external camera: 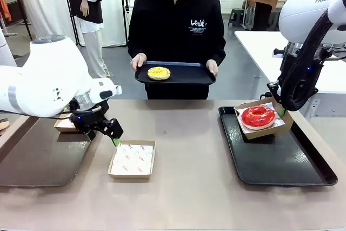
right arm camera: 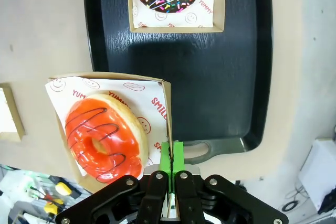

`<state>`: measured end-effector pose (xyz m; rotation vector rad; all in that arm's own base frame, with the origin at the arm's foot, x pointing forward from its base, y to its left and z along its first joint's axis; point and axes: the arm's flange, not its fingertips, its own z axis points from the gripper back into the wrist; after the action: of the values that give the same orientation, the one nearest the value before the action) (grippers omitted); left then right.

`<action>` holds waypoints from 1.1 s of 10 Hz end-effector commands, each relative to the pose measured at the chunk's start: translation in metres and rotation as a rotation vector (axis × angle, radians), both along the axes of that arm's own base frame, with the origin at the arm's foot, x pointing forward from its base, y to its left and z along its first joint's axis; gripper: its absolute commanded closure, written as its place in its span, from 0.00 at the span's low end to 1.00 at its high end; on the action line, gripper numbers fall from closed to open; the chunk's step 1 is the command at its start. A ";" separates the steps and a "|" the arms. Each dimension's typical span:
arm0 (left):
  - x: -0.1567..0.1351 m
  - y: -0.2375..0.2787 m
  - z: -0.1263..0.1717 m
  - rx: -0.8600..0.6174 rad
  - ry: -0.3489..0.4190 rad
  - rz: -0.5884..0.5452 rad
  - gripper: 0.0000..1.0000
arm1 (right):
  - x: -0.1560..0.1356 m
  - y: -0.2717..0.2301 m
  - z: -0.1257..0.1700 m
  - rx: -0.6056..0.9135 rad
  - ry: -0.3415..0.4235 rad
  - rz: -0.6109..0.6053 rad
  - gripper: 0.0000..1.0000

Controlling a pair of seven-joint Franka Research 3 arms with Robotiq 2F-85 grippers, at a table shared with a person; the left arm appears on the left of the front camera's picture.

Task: Individually package the donuts and arrange them on the tray.
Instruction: Place the picked Paper togo box on the Handle tray while simultaneously picking up another Paper togo box from the table with the other hand.

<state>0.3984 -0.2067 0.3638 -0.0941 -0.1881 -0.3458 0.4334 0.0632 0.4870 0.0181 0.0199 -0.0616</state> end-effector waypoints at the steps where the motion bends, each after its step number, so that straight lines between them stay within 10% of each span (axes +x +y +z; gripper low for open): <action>1: -0.001 0.008 0.000 -0.020 0.017 0.031 0.00 | -0.002 0.000 0.002 0.004 0.005 -0.016 0.99; 11: -0.013 -0.013 0.015 -0.036 0.061 0.100 0.00 | 0.010 0.002 -0.019 -0.042 0.020 0.004 0.99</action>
<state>0.3944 -0.2104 0.3672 -0.1076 -0.1681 -0.3046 0.4367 0.0643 0.4780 0.0009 0.0353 -0.0524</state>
